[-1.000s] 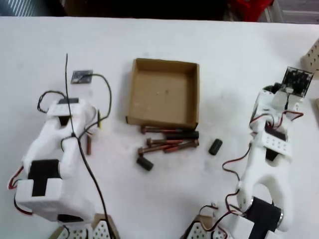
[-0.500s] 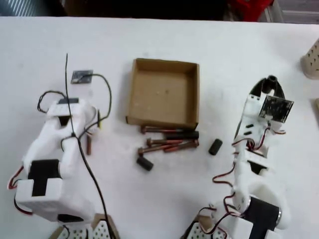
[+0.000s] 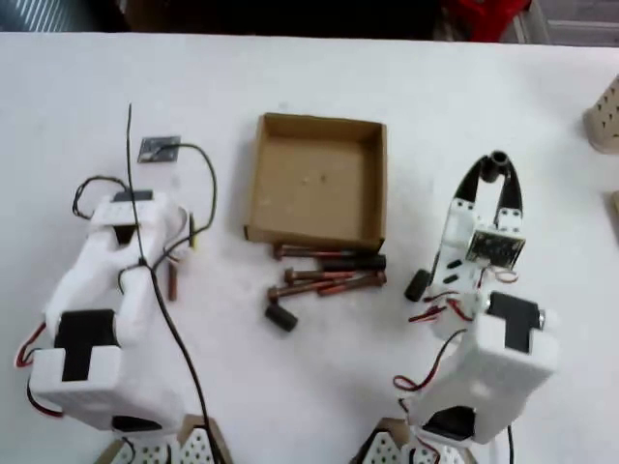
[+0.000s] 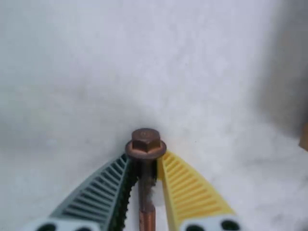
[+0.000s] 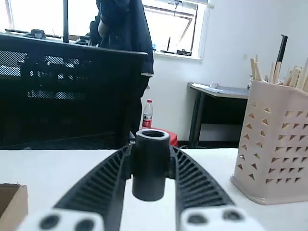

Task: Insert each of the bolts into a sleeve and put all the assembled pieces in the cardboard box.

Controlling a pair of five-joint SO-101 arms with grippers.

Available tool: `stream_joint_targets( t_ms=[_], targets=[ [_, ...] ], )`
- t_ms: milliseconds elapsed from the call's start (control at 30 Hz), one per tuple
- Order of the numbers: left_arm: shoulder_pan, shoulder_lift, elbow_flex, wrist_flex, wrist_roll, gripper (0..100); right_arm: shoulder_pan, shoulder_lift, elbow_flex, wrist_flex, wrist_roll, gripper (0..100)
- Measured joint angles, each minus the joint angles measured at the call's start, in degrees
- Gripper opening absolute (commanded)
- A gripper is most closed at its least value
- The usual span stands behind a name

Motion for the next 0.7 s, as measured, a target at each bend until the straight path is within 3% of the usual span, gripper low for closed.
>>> stream_joint_targets(
  t_ms=[167, 700],
  targets=[
    [0.0, 0.0, 0.0, 0.0, 0.0, 2, -2.4, 3.1, 0.8, -4.2, -0.1, 1.6],
    [0.0, 0.0, 0.0, 0.0, -0.9, 2, -13.7, 3.1, 12.0, -4.5, -0.2, 1.6]
  ],
)
